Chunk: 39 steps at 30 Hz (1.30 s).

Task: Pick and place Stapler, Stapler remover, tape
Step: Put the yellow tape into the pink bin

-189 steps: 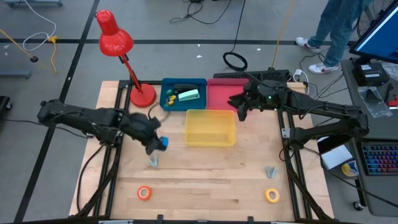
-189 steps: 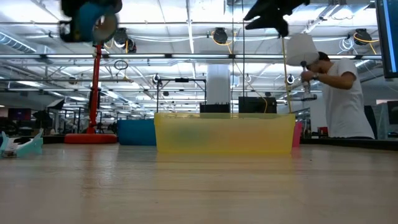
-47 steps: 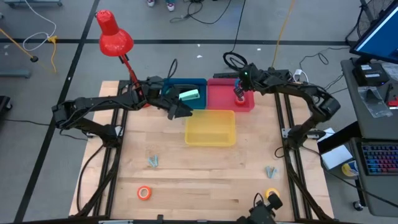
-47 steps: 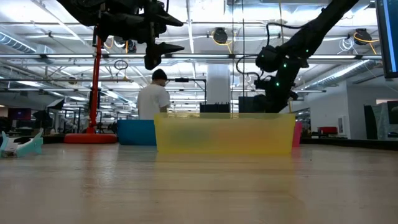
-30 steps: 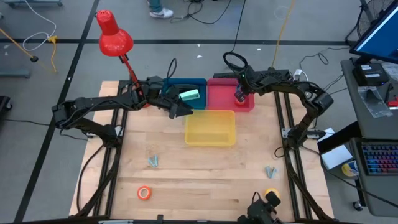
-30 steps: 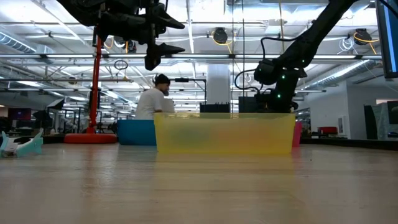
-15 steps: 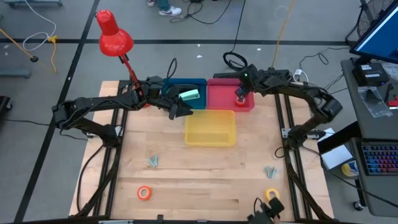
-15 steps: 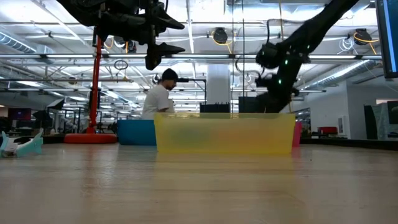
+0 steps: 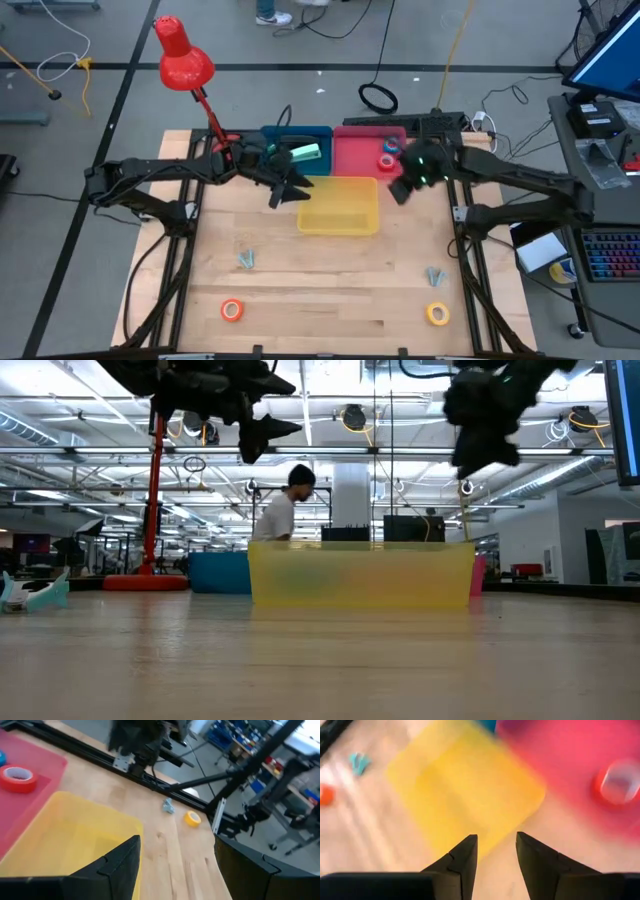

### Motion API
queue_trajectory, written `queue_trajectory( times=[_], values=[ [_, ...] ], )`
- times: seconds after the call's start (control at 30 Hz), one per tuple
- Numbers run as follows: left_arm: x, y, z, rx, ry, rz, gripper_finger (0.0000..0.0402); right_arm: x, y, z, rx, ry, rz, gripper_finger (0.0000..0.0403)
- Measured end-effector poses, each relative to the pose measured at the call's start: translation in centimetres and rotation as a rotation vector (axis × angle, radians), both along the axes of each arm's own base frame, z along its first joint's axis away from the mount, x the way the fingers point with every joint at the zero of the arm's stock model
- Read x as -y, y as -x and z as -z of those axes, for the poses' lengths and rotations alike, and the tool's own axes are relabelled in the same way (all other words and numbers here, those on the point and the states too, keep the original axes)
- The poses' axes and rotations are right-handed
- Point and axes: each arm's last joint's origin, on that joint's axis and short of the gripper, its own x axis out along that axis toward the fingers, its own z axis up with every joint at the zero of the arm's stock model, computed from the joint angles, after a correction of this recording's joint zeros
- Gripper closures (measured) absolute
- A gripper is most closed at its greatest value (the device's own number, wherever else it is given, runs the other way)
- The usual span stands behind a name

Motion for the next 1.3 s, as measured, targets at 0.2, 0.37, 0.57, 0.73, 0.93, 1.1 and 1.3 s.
queue_trajectory(
  times=[0.2, 0.37, 0.57, 0.73, 0.93, 1.1, 1.3],
  values=[
    [1.3, -0.3, 0.1, 0.006, -0.037, 0.054, 0.0149, -4.9, 2.9, 0.4, -0.204, -0.393, 0.141, 0.0278],
    [2.0, -0.5, 0.1, 0.009, -0.048, 0.085, 0.0149, -7.6, 4.6, 0.8, -0.431, -0.655, 0.314, 0.0278],
    [2.9, -0.6, 0.3, -0.013, -0.042, 0.114, 0.0149, -10.5, 4.3, 0.9, -0.479, -0.736, 0.359, 0.0278],
    [3.5, -0.6, 0.7, -0.062, -0.053, 0.089, 0.0149, -13.2, 3.6, 1.0, -0.487, -0.784, 0.330, 0.0278],
    [4.2, -0.7, 1.0, -0.095, -0.087, 0.061, 0.0149, -16.9, 3.3, 1.6, -0.556, -0.823, 0.329, 0.0277],
    [4.4, -0.7, 1.0, -0.092, -0.106, 0.064, 0.0149, -20.3, 3.4, 2.3, -0.618, -0.880, 0.387, 0.0277],
    [4.3, -0.7, 1.0, -0.089, -0.129, 0.032, 0.0149, -24.7, 3.3, 3.7, -0.675, -0.954, 0.459, 0.0277]
  ],
)
